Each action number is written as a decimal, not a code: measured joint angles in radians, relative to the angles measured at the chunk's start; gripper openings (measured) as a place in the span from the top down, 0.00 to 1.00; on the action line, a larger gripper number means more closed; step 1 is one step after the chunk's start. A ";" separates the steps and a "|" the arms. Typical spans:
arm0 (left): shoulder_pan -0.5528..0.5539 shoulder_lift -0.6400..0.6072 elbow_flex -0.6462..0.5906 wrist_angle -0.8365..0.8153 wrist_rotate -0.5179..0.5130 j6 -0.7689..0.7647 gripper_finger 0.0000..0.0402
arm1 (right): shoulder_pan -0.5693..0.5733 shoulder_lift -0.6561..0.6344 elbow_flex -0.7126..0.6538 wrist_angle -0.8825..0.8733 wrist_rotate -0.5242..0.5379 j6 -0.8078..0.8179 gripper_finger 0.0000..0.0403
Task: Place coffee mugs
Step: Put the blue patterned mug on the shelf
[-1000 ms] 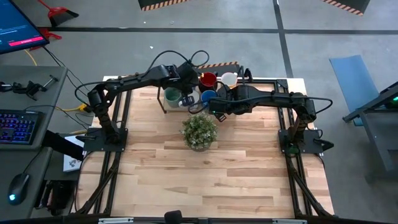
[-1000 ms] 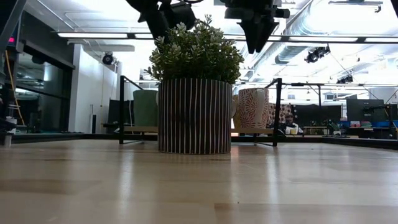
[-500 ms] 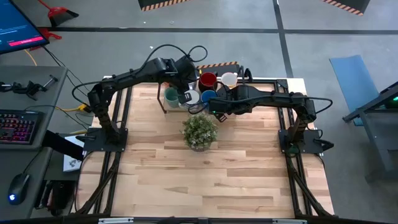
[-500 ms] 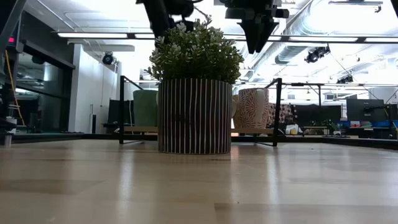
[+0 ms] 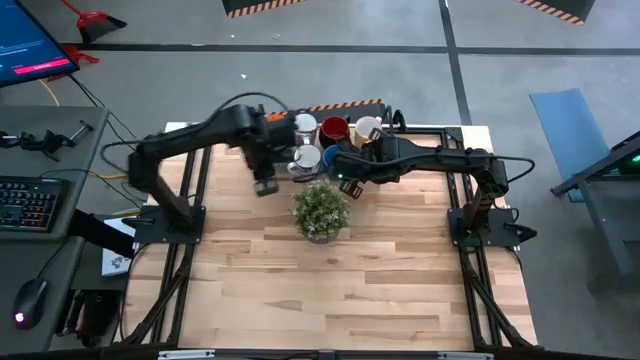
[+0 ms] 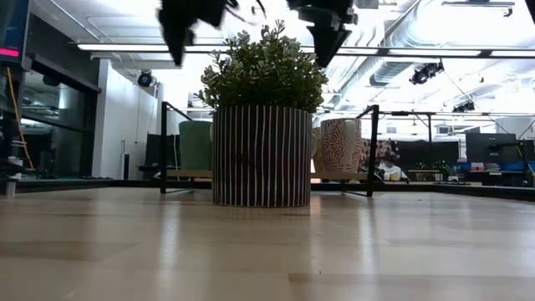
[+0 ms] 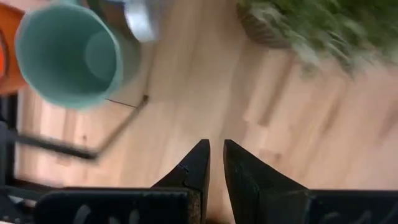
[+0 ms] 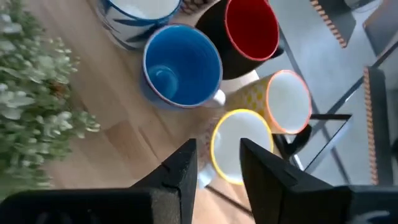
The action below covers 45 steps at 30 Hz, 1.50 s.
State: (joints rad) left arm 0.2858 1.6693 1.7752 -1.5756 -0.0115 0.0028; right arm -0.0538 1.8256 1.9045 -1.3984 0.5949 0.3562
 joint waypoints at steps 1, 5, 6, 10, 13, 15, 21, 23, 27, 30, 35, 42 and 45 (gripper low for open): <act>-0.015 -0.034 -0.019 -0.001 0.007 -0.009 0.91 | -0.005 0.000 0.000 0.004 0.000 -0.022 0.74; -0.070 -0.230 -0.155 0.002 0.014 -0.113 0.91 | -0.029 0.000 0.000 -0.007 0.005 -0.071 0.74; -0.086 -0.290 -0.193 0.003 0.016 -0.160 0.91 | -0.035 0.000 0.000 -0.010 0.004 -0.078 0.74; -0.166 -0.521 -0.375 0.039 0.032 -0.364 0.91 | -0.050 -0.002 0.000 0.071 -0.055 -0.159 0.74; -0.260 -0.673 -0.506 0.114 0.031 -0.510 0.91 | -0.069 -0.003 -0.008 0.257 -0.193 -0.307 0.74; -0.316 -0.765 -0.571 0.153 0.021 -0.584 0.91 | -0.090 -0.003 -0.020 0.392 -0.326 -0.391 0.74; -0.450 -0.953 -0.679 0.294 -0.026 -0.687 0.91 | -0.179 0.006 -0.042 0.506 -0.483 -0.415 0.74; -0.477 -0.984 -0.710 0.335 -0.026 -0.682 0.91 | -0.205 0.021 -0.043 0.518 -0.551 -0.408 0.74; -0.497 -0.996 -0.755 0.349 -0.038 -0.681 0.91 | -0.221 0.072 -0.042 0.580 -0.675 -0.422 0.74; -0.498 -0.992 -0.787 0.349 -0.063 -0.662 0.91 | -0.216 0.112 -0.043 0.621 -0.709 -0.433 0.74; -0.497 -0.973 -0.799 0.358 -0.082 -0.646 0.91 | -0.194 0.142 -0.043 0.632 -0.722 -0.448 0.74; -0.497 -0.965 -0.799 0.370 -0.089 -0.617 0.91 | -0.186 0.143 -0.043 0.619 -0.719 -0.468 0.74; -0.497 -0.965 -0.799 0.370 -0.090 -0.619 0.91 | -0.188 0.152 -0.042 0.615 -0.719 -0.475 0.76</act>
State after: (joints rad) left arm -0.2115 0.7040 0.9760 -1.2053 -0.1017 -0.6161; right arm -0.2420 1.9773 1.8629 -0.7836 -0.1242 -0.1184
